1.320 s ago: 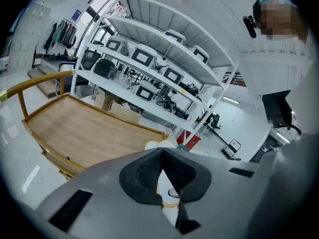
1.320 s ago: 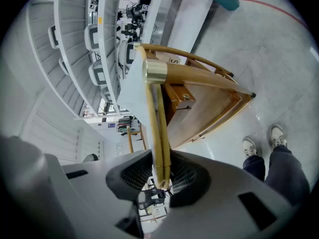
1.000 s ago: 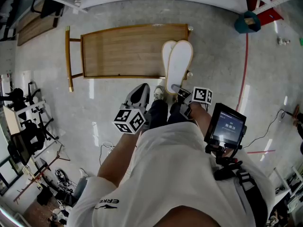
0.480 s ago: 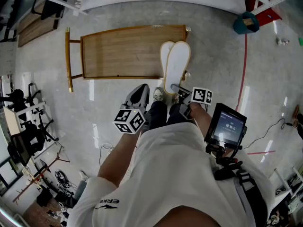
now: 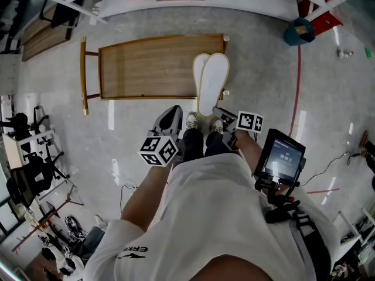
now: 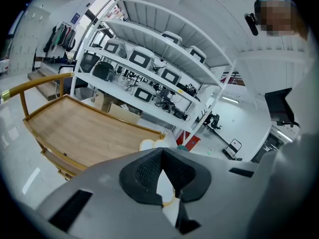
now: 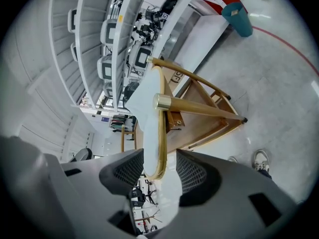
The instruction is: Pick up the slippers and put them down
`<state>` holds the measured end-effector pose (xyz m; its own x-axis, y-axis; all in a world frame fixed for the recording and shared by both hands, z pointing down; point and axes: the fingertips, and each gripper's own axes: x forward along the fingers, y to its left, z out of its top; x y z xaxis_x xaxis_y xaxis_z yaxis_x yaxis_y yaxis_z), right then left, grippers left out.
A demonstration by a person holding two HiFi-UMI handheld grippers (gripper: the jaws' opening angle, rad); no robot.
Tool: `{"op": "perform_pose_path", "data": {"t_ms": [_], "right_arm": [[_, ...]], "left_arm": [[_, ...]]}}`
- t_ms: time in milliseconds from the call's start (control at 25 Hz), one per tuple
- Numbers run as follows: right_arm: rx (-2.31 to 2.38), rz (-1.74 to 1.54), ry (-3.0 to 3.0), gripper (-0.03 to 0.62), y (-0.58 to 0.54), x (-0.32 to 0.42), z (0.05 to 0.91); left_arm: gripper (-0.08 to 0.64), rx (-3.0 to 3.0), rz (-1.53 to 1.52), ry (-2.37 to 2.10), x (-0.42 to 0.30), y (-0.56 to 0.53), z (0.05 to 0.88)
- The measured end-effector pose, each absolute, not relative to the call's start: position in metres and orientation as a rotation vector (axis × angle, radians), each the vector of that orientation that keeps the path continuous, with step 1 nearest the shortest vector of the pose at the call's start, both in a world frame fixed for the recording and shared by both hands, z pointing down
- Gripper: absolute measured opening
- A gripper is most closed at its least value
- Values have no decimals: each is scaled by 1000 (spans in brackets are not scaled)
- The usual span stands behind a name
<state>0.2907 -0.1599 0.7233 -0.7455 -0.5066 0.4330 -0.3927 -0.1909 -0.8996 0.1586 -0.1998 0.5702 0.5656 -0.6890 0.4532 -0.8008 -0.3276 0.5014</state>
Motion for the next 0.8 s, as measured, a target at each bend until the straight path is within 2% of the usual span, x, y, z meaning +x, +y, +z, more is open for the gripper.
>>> {"op": "perform_pose_path", "data": {"t_ms": [440, 800], "right_arm": [[-1264, -1844, 2149, 184, -155, 318, 679], [-1344, -1553, 2294, 183, -151, 306, 617]], "left_arm": [[3, 2135, 154, -1173, 170, -186, 558], [3, 2210, 113, -1107, 171, -175, 542]]}}
